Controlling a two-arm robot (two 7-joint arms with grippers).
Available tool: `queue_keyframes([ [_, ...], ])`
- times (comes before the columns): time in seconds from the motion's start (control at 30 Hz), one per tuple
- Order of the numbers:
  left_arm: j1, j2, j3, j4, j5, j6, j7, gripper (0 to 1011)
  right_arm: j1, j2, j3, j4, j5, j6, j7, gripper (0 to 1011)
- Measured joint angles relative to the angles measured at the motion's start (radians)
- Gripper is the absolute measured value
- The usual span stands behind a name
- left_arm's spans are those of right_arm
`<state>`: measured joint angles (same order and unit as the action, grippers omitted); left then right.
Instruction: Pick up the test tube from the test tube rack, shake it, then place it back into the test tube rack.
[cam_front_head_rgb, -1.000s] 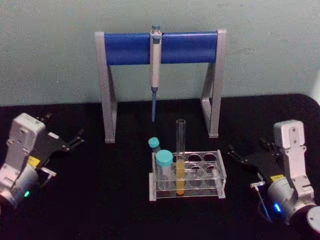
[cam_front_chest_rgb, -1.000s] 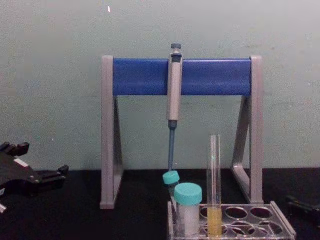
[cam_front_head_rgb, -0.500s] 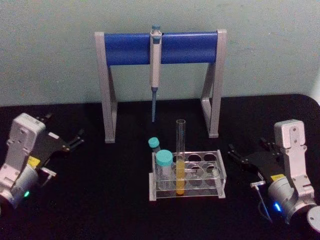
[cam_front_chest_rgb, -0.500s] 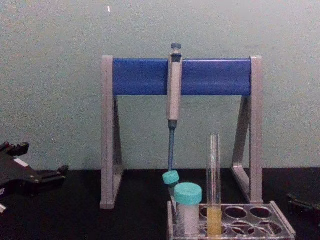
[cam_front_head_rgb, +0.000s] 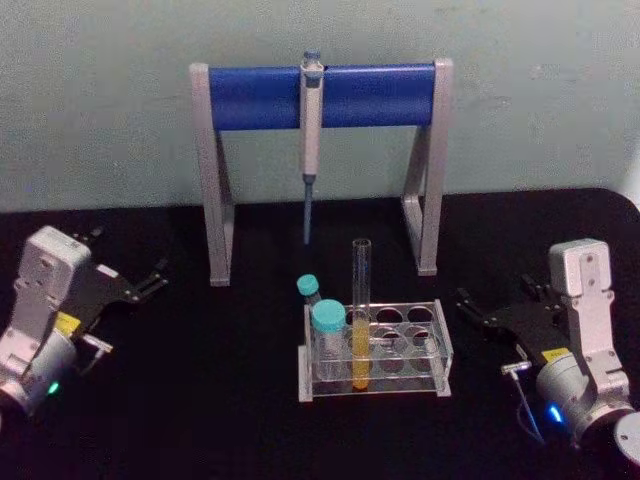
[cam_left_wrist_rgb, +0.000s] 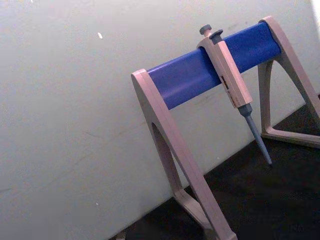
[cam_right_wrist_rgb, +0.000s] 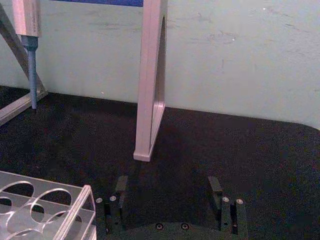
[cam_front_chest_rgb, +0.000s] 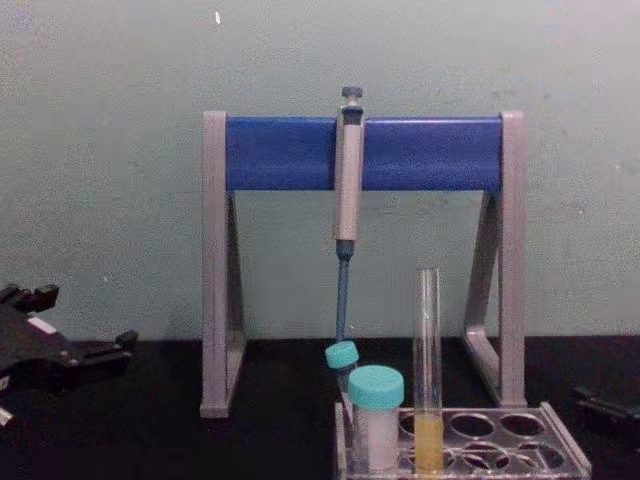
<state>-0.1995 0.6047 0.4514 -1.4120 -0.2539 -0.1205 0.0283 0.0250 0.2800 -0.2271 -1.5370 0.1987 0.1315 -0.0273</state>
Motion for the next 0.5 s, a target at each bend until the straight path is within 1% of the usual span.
queue_keyframes([
  [0.5, 0.000, 0.000, 0.000, 0.000, 0.000, 0.000, 0.000, 1001, 0.000, 0.000, 0.000, 0.000, 0.000, -0.001, 0.000, 1000],
])
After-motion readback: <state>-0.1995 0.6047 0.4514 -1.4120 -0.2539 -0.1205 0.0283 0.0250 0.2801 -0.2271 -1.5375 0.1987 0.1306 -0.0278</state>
